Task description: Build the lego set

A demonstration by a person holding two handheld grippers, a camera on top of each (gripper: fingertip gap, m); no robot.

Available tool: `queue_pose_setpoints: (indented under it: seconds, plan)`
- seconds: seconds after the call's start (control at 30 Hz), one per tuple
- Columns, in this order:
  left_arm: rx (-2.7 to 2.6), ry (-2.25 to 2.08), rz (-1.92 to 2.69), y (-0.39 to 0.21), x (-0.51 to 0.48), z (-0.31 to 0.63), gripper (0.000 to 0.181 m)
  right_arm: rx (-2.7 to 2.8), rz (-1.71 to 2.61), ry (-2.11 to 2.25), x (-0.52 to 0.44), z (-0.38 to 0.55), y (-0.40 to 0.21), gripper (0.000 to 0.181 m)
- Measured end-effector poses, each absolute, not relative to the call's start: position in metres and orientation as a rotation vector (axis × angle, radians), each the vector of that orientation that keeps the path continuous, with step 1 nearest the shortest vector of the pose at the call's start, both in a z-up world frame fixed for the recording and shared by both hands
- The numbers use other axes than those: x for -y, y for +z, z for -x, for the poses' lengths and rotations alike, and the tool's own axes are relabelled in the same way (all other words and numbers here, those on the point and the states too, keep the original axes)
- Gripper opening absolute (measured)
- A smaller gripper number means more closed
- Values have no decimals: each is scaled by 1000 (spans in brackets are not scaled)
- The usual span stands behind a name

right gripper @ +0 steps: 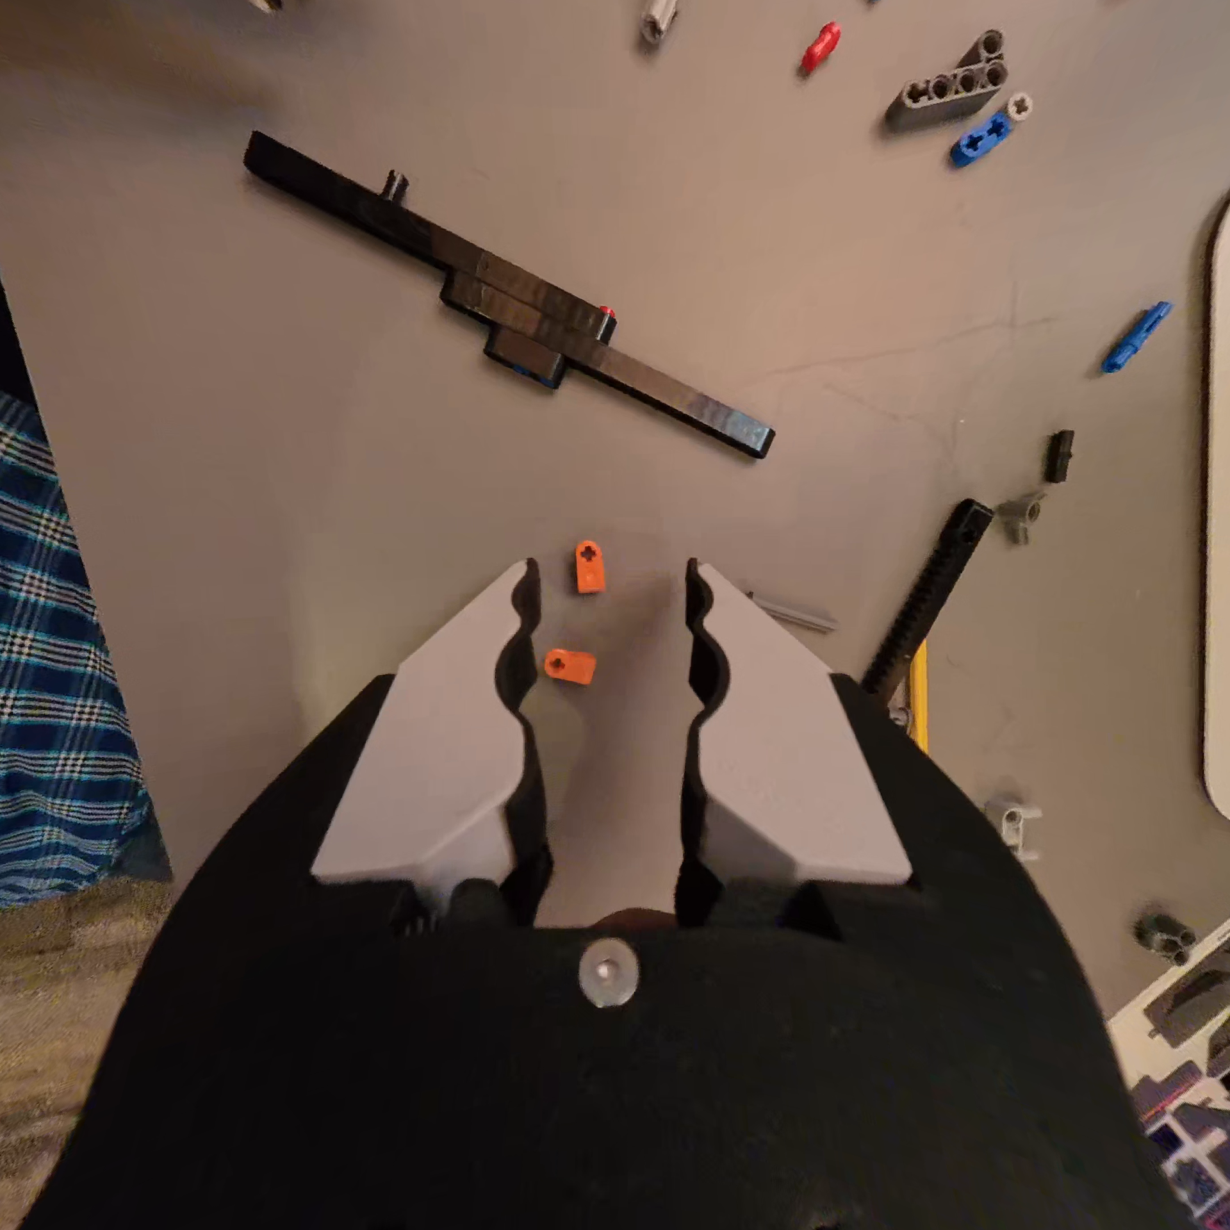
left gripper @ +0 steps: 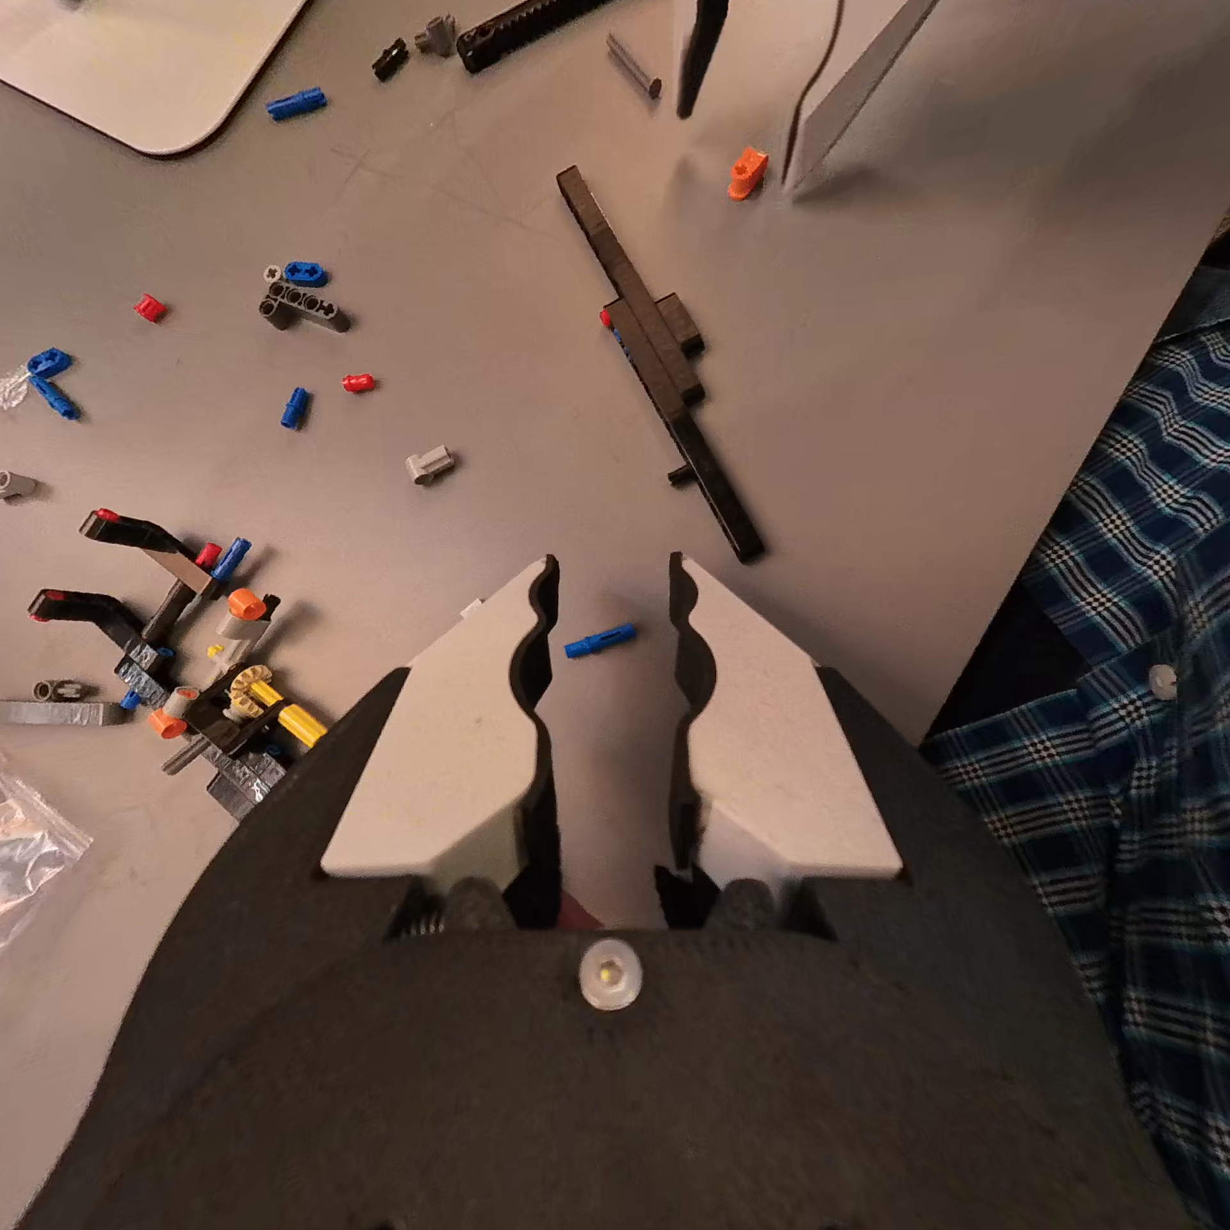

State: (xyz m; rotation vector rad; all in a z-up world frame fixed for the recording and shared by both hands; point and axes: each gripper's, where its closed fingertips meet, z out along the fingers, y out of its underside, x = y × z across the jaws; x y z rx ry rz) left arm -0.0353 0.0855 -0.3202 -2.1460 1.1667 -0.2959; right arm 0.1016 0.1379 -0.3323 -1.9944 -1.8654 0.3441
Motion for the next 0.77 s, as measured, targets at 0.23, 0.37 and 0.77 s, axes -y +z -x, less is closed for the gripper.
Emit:
queue_pose_setpoints:
  seconds: [0.23, 0.37, 0.77]
  plan:
    - [-1147, -306, 2132, -318, -89, 34, 35, 1583, 1956, 368, -153, -111, -303, 54]
    - [-1129, -286, 2122, -313, -93, 38, 37, 1411, 1957, 370, -161, -128, -288, 60]
    - [-1082, -202, 2122, -304, -101, 55, 39, 999, 2095, 180, -201, -239, -300, 58]
